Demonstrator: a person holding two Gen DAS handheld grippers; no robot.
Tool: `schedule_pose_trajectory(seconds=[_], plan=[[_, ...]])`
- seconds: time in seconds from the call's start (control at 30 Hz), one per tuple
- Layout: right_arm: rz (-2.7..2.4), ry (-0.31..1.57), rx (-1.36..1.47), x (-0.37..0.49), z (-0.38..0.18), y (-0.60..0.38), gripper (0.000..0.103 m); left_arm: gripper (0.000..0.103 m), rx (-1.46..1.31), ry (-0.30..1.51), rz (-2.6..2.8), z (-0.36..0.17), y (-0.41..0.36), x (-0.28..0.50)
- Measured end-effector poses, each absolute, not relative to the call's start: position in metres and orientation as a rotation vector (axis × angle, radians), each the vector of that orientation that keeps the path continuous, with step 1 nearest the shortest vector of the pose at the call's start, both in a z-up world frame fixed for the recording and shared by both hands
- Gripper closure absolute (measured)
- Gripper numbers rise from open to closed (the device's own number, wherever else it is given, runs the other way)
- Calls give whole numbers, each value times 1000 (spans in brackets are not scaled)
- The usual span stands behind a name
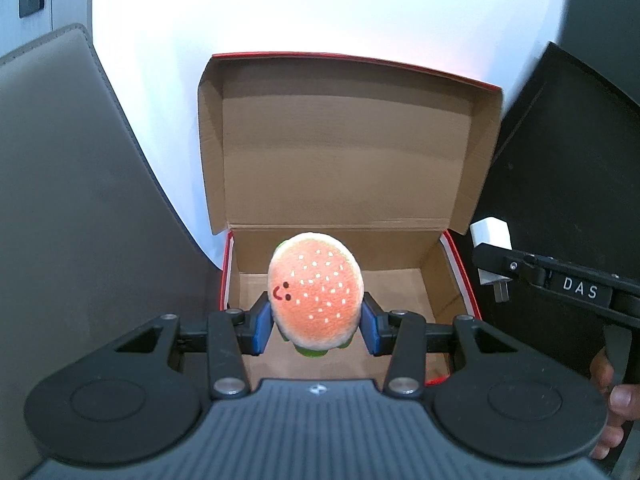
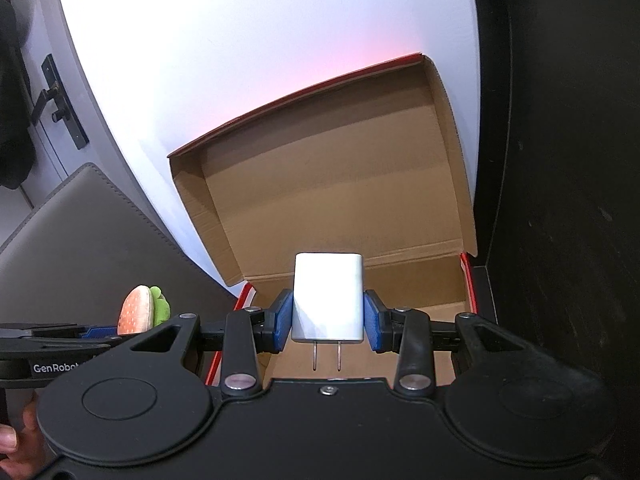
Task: Organize objects
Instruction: 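Carry the hamburger plush and white charger up over the red box with both tools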
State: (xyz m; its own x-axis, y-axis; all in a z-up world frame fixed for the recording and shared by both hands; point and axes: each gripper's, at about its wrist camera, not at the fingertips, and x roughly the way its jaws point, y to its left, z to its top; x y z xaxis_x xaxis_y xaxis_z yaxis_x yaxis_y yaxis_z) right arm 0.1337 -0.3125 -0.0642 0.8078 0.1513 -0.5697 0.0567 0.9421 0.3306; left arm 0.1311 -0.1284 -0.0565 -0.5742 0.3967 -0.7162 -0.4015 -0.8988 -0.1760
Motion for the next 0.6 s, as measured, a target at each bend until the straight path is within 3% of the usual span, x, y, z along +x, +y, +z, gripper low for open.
schedule_pose_trajectory(seconds=[0.6], plan=[[49, 694, 389, 184, -128, -322, 66, 59, -1227, 80, 2411, -108, -94, 66]])
